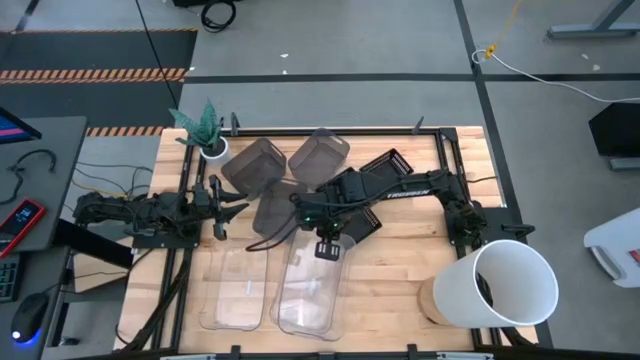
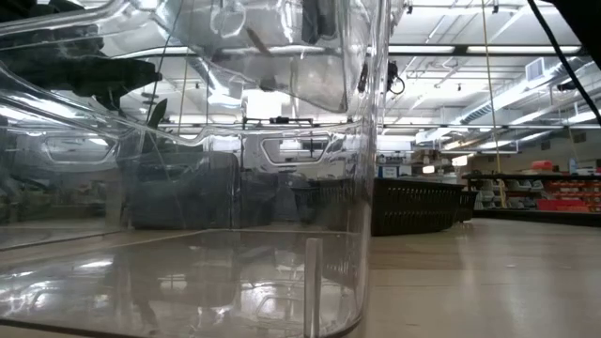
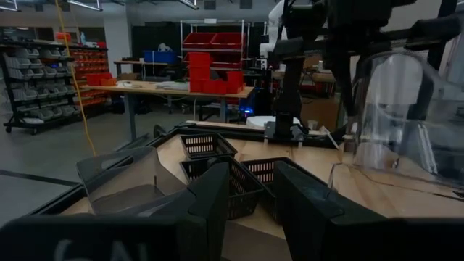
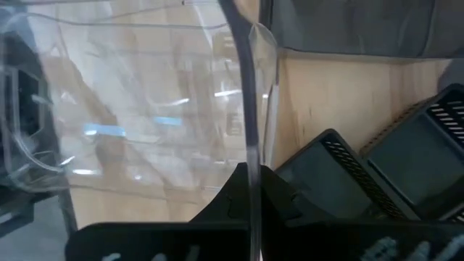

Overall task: Stack baskets by color
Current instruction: Stack the right transparent bin on top of the middle transparent bin

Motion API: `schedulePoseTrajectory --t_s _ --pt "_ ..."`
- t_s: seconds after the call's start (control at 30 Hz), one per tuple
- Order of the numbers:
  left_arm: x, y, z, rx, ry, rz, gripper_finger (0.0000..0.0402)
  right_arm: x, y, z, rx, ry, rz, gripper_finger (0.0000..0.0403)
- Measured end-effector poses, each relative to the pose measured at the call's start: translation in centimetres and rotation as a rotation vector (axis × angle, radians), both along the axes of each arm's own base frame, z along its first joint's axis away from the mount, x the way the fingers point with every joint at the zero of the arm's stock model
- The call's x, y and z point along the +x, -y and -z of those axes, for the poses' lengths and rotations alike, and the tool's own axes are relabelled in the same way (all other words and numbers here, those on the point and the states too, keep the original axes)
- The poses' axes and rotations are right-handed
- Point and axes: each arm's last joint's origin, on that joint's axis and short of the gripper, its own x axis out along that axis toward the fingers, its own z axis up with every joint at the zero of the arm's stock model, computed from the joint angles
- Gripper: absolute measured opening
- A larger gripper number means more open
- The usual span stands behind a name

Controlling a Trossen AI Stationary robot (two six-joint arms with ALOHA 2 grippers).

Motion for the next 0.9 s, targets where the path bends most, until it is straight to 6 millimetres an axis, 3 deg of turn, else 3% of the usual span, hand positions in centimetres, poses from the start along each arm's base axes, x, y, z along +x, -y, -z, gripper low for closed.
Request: schedulePoseTrajectory --t_s 0.27,0.47,0.9 --pt "0.0 0.0 0.0 0.000 0.000 0.000 0.0117 0.4 -0.1 3.5 0.007 -0.081 -0.001 0.0004" --pt "0.0 0.0 0.0 0.000 0.000 0.000 0.0117 0.4 0.3 5.1 0.028 -0.126 0.010 0.0005" --pt "0.0 0.0 0.0 0.000 0.000 0.000 0.0117 0.3 1.5 5.4 0.043 -0.156 0.043 0.0051"
